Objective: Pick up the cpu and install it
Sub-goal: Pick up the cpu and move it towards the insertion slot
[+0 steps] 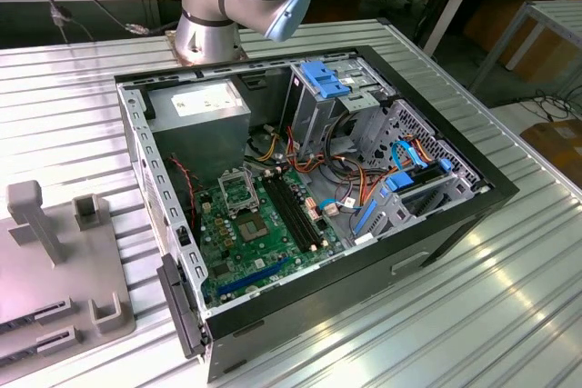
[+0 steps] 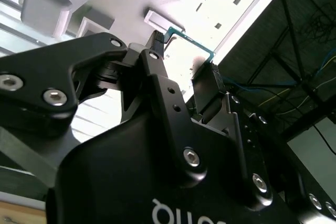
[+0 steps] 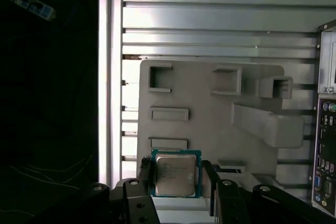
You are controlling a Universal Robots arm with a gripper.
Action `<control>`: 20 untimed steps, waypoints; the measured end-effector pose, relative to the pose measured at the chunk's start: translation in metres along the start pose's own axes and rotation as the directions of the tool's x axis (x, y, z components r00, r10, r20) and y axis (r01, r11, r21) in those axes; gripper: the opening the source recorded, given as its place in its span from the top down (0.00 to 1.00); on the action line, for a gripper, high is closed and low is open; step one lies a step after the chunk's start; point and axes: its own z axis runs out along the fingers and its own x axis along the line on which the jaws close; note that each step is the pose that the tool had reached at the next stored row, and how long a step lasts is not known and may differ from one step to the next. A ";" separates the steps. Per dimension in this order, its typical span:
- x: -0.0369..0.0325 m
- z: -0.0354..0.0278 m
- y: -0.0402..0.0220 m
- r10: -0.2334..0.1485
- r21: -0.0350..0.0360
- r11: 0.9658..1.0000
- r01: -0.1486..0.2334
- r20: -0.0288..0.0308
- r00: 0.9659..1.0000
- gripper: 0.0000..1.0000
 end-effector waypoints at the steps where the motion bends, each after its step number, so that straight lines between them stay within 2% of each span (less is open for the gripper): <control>1: 0.0001 -0.0049 -0.0001 0.000 0.000 1.000 0.000 0.000 1.000 0.53; 7: 0.0004 -0.0219 -0.0003 0.000 0.000 1.000 0.000 0.000 1.000 0.53; 11: 0.0006 -0.0355 -0.0005 0.000 0.000 1.000 0.000 0.000 1.000 0.53; 20: 0.0008 -0.0499 -0.0007 0.000 0.000 1.000 0.000 0.000 1.000 0.53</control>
